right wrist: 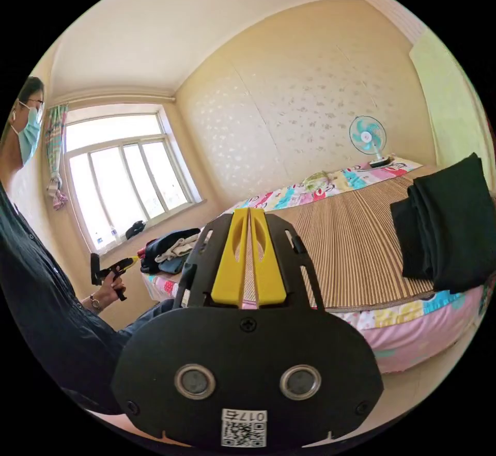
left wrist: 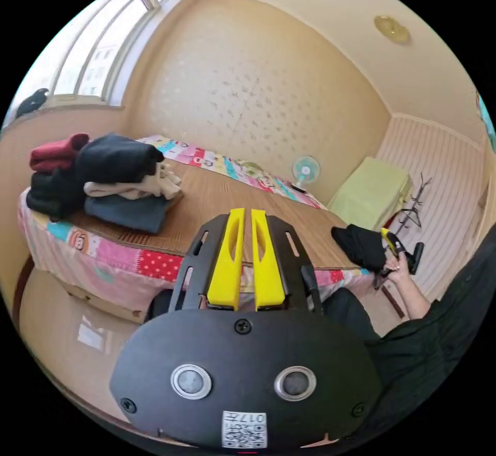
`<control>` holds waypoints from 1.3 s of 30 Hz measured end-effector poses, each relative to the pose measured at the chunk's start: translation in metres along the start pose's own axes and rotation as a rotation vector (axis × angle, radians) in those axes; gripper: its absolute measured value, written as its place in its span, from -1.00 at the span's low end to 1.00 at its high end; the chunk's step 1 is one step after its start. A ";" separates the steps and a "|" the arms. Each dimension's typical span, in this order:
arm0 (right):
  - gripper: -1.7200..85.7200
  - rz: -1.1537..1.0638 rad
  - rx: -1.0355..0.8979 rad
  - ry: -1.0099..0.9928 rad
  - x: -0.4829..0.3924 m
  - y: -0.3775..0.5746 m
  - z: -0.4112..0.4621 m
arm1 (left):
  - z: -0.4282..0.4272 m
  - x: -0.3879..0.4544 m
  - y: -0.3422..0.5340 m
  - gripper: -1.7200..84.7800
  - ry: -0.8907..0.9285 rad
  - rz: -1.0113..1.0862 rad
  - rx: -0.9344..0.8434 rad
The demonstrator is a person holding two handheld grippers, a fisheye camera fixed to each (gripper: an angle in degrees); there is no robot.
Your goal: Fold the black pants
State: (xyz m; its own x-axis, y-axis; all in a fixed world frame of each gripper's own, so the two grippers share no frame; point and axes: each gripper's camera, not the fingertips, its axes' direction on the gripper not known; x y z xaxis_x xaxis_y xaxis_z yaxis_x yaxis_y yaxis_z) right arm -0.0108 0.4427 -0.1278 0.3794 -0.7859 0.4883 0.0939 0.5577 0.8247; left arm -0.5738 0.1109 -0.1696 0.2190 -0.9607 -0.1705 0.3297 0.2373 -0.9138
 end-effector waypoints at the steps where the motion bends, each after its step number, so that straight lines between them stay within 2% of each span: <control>1: -0.96 -0.049 0.004 -0.014 -0.018 -0.012 0.006 | -0.006 -0.007 -0.001 -0.95 -0.123 -0.003 -0.021; 3: -0.96 -0.101 0.002 0.032 -0.041 -0.024 0.007 | -0.011 -0.016 -0.010 -0.95 -0.227 0.048 -0.041; 6: -0.95 -0.143 -0.016 0.159 -0.064 -0.029 -0.001 | -0.025 -0.049 -0.047 -0.88 -0.332 0.069 0.031; 9: -0.95 -0.143 -0.124 0.224 -0.066 -0.024 -0.014 | -0.033 -0.121 -0.098 -0.74 -0.373 -0.105 0.106; 11: -0.95 -0.124 -0.183 0.273 -0.066 -0.018 -0.026 | -0.015 -0.192 -0.129 -0.72 -0.414 -0.255 0.060; 12: -0.95 -0.122 -0.193 0.311 -0.067 -0.011 -0.036 | -0.006 -0.210 -0.134 -0.72 -0.402 -0.291 0.024; 13: -0.95 -0.124 -0.178 0.340 -0.070 -0.003 -0.048 | 0.019 -0.243 -0.142 -0.72 -0.313 -0.365 -0.077; 14: -0.95 -0.125 -0.164 0.350 -0.071 0.001 -0.055 | 0.050 -0.268 -0.146 -0.72 -0.120 -0.431 -0.188; 16: -0.95 -0.125 -0.091 0.360 -0.074 0.012 -0.085 | 0.075 -0.275 -0.147 -0.81 0.048 -0.510 -0.195; 18: -0.95 -0.088 -0.034 0.380 -0.069 0.016 -0.106 | 0.076 -0.245 -0.164 -0.84 0.082 -0.448 -0.081; 19: -0.95 -0.048 0.009 0.386 -0.063 0.015 -0.120 | 0.081 -0.210 -0.184 -0.84 0.100 -0.331 -0.046; 22: -0.95 0.001 0.113 0.347 -0.050 0.004 -0.136 | 0.131 -0.098 -0.218 -0.84 0.241 -0.054 -0.132; 24: -0.95 0.002 0.136 0.323 -0.047 -0.004 -0.129 | 0.168 -0.023 -0.208 -0.84 0.331 0.085 -0.191; 26: -0.94 -0.005 0.093 0.320 -0.046 -0.011 -0.111 | 0.208 0.068 -0.164 -0.84 0.495 0.229 -0.299; 29: -0.93 -0.006 -0.023 0.342 -0.044 -0.013 -0.074 | 0.233 0.157 -0.081 -0.83 0.666 0.357 -0.454; 30: -0.93 0.009 -0.068 0.329 -0.041 -0.010 -0.058 | 0.236 0.170 -0.062 -0.82 0.682 0.370 -0.501; 32: -0.90 0.031 -0.166 0.277 -0.034 -0.003 -0.030 | 0.247 0.198 0.009 -0.76 0.724 0.334 -0.713; 34: -0.84 0.055 -0.314 0.220 -0.024 0.010 0.013 | 0.245 0.195 0.053 -0.74 0.752 0.283 -0.835; 36: -0.77 0.093 -0.399 0.167 -0.016 0.019 0.051 | 0.231 0.178 0.078 -0.76 0.750 0.233 -0.881; 39: -0.70 0.131 -0.482 -0.072 -0.014 0.025 0.130 | 0.198 0.136 0.081 -0.77 0.699 0.164 -0.855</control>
State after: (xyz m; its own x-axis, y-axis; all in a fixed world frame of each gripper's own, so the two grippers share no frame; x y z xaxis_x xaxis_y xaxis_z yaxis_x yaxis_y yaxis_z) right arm -0.1332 0.4326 -0.0772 0.3536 -0.7083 0.6110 0.4707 0.6992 0.5381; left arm -0.3353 0.0274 -0.1937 -0.4519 -0.8601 -0.2368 -0.4549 0.4505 -0.7682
